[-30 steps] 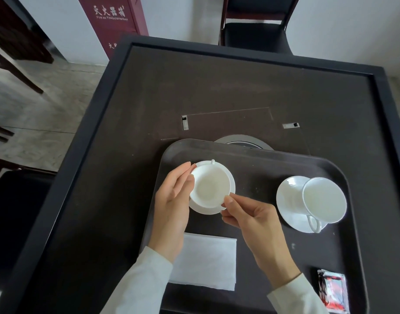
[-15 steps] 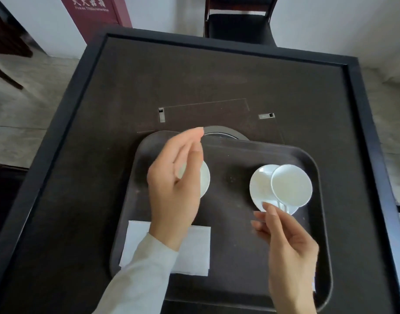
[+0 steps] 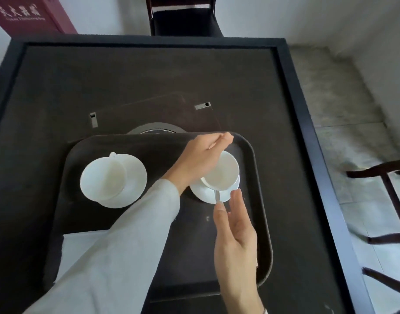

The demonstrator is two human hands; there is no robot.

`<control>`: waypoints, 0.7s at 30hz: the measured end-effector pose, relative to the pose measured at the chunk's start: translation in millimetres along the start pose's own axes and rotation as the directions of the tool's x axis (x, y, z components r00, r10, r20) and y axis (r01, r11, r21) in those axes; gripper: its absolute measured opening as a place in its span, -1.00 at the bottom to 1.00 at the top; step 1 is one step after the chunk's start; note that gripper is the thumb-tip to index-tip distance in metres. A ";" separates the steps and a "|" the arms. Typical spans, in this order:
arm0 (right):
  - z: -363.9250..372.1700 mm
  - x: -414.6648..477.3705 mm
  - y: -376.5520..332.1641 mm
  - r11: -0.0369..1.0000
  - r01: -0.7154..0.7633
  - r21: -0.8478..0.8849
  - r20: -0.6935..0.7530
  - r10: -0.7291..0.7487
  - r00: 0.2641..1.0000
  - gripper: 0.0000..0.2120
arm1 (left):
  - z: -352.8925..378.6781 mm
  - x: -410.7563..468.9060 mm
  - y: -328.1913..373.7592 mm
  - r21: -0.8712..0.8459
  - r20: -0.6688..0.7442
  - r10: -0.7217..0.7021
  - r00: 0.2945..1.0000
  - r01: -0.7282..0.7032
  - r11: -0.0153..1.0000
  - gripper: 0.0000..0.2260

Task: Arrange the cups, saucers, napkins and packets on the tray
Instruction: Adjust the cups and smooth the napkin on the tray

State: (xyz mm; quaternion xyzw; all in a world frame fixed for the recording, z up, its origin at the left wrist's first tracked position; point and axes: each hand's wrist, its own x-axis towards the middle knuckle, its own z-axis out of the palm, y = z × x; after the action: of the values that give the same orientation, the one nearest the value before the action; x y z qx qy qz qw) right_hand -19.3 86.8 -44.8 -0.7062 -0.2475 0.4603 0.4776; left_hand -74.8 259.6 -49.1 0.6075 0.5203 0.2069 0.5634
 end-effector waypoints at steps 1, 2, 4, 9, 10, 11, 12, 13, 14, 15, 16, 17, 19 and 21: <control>-1.4 1.9 -0.7 1.000 0.006 -0.013 0.027 -0.006 1.000 -0.46 | 2.0 0.9 -0.7 -0.003 0.003 -0.016 1.000 0.016 1.000 -0.67; -1.8 3.3 -1.9 1.000 0.011 -0.028 0.052 -0.009 0.999 -0.48 | 3.5 0.7 -1.5 -0.012 0.003 -0.031 1.000 0.031 0.999 -0.68; -3.0 5.8 -4.1 0.998 0.023 -0.057 0.089 -0.018 0.996 -0.50 | 6.0 -1.5 -2.8 -0.024 0.005 -0.055 0.998 0.055 0.998 -0.69; -9.2 14.1 -9.1 0.982 0.058 -0.181 0.130 -0.034 0.991 -0.48 | 7.9 -10.4 -7.0 -0.034 -0.025 -0.077 0.997 0.076 0.997 -0.66; -10.0 16.4 -12.1 0.976 0.064 -0.210 0.142 -0.035 0.989 -0.49 | 6.6 -13.8 -9.1 -0.042 -0.038 -0.081 0.996 0.080 0.996 -0.66; -10.8 19.4 -14.5 0.969 0.080 -0.232 0.162 -0.043 0.986 -0.50 | 5.4 -18.4 -12.2 -0.060 -0.054 -0.088 0.995 0.085 0.995 -0.66; -11.5 23.4 -15.9 0.961 0.114 -0.252 0.187 -0.067 0.980 -0.49 | 4.2 -24.2 -15.6 -0.088 -0.074 -0.097 0.993 0.090 0.992 -0.67; -12.2 28.5 -16.6 0.947 0.154 -0.283 0.210 -0.095 0.973 -0.46 | 3.6 -31.0 -19.5 -0.120 -0.098 -0.106 0.989 0.094 0.988 -0.67; -12.4 34.5 -16.6 0.927 0.184 -0.326 0.227 -0.112 0.967 -0.41 | 3.7 -38.3 -24.1 -0.155 -0.124 -0.115 0.986 0.096 0.983 -0.67; -12.0 40.9 -16.8 0.907 0.201 -0.370 0.239 -0.117 0.964 -0.36 | 4.5 -45.9 -29.3 -0.198 -0.150 -0.126 0.981 0.095 0.976 -0.67; -11.4 47.7 -17.2 0.892 0.215 -0.397 0.249 -0.120 0.961 -0.32 | 6.3 -53.3 -34.3 -0.247 -0.176 -0.137 0.975 0.091 0.965 -0.65; -10.7 53.8 -17.7 0.885 0.228 -0.406 0.262 -0.127 0.957 -0.30 | 9.4 -60.8 -38.8 -0.296 -0.204 -0.151 0.967 0.086 0.951 -0.62; -9.2 65.4 -18.6 0.878 0.267 -0.397 0.289 -0.156 0.944 -0.28 | 19.2 -76.9 -44.0 -0.369 -0.256 -0.176 0.950 0.073 0.927 -0.56; -8.6 76.1 -19.0 0.874 0.305 -0.378 0.314 -0.189 0.930 -0.27 | 32.7 -94.9 -46.0 -0.423 -0.272 -0.169 0.947 0.040 0.905 -0.64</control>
State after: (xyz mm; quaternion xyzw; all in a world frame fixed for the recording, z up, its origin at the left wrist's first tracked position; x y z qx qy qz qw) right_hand 24.5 151.0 -58.1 -0.6857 -0.4917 0.4217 0.3320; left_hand -101.2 154.0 -67.9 0.4071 0.5772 0.3713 0.6027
